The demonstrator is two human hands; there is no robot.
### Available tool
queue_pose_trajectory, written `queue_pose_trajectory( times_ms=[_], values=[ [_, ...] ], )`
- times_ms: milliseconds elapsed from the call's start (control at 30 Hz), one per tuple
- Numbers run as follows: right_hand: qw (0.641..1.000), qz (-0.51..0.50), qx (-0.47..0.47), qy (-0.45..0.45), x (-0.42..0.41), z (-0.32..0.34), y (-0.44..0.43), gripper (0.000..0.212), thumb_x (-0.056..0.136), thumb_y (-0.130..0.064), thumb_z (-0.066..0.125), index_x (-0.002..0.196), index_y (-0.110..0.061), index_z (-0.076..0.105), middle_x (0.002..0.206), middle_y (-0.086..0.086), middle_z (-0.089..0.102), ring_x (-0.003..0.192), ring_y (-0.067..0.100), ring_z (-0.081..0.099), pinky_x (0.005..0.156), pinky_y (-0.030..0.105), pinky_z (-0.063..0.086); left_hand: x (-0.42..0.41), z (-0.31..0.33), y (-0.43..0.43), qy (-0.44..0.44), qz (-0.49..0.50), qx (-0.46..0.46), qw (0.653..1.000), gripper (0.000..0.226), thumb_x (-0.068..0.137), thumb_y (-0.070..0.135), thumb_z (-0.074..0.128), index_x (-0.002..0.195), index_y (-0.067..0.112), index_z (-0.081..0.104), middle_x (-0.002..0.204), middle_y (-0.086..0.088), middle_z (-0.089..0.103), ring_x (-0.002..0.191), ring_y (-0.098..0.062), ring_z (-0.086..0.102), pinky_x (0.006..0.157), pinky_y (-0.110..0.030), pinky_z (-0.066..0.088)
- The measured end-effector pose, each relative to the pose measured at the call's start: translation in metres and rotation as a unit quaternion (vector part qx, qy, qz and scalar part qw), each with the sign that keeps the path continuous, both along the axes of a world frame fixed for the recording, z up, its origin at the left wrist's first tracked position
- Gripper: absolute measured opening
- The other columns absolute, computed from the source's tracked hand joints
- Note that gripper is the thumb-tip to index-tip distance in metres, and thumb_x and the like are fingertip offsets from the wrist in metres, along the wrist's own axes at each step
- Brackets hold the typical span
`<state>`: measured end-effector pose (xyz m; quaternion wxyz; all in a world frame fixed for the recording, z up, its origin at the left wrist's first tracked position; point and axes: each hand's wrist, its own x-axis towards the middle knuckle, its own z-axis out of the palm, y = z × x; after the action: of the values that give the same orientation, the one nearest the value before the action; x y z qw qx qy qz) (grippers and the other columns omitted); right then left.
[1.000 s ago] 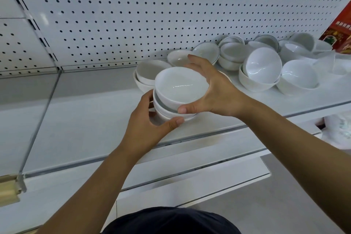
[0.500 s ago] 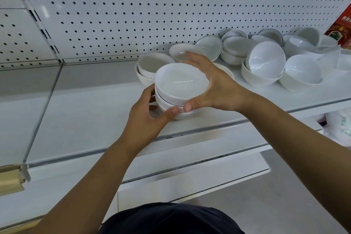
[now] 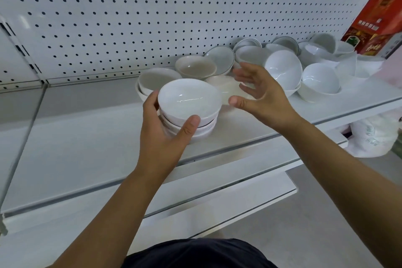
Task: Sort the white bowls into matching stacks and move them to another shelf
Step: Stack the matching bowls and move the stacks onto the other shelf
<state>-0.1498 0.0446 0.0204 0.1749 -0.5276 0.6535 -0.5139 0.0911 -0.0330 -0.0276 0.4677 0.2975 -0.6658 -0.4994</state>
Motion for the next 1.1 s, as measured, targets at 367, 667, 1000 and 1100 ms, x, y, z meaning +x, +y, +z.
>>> queue_pose_trajectory(
  times_ms=[367, 667, 1000, 1100],
  values=[
    [0.953, -0.293, 0.045, 0.057, -0.068, -0.007, -0.014, 0.055, 0.089, -0.050, 0.074, 0.127, -0.012, 0.063, 0.122, -0.003, 0.066, 0.111, 0.010, 0.061, 0.094, 0.021, 0.047, -0.021, -0.007, -0.004, 0.073, 0.015, -0.040, 0.996, 0.105, 0.066, 0.060, 0.084, 0.149, 0.022, 0.033, 0.144, 0.001, 0.052, 0.130, -0.010, 0.054, 0.097, -0.017, 0.051],
    [0.927, -0.356, 0.089, 0.073, -0.090, -0.010, -0.059, 0.036, 0.093, -0.044, 0.070, 0.093, -0.009, 0.072, 0.090, 0.002, 0.072, 0.083, 0.018, 0.060, 0.076, 0.021, 0.036, -0.019, -0.006, -0.006, 0.094, 0.023, -0.029, 0.995, 0.110, 0.054, 0.071, 0.085, 0.145, 0.028, 0.040, 0.136, 0.030, 0.053, 0.128, 0.000, 0.053, 0.098, -0.014, 0.048],
    [0.914, -0.390, 0.082, 0.083, -0.077, -0.008, -0.058, 0.039, 0.096, -0.033, 0.065, 0.082, 0.002, 0.074, 0.080, 0.020, 0.073, 0.079, 0.037, 0.065, 0.067, 0.030, 0.042, -0.018, -0.004, -0.008, 0.080, 0.012, -0.017, 0.997, 0.119, 0.054, 0.081, 0.079, 0.150, 0.025, 0.036, 0.141, 0.018, 0.051, 0.128, 0.007, 0.051, 0.098, -0.010, 0.047],
    [0.910, -0.396, 0.068, 0.102, -0.074, -0.006, -0.050, 0.037, 0.098, -0.030, 0.061, 0.070, -0.006, 0.066, 0.066, 0.010, 0.065, 0.061, 0.023, 0.051, 0.065, 0.030, 0.041, -0.019, -0.005, -0.007, 0.073, 0.008, -0.013, 0.997, 0.111, 0.055, 0.067, 0.085, 0.148, 0.033, 0.034, 0.140, 0.021, 0.051, 0.125, 0.011, 0.050, 0.095, -0.006, 0.045]
  ],
)
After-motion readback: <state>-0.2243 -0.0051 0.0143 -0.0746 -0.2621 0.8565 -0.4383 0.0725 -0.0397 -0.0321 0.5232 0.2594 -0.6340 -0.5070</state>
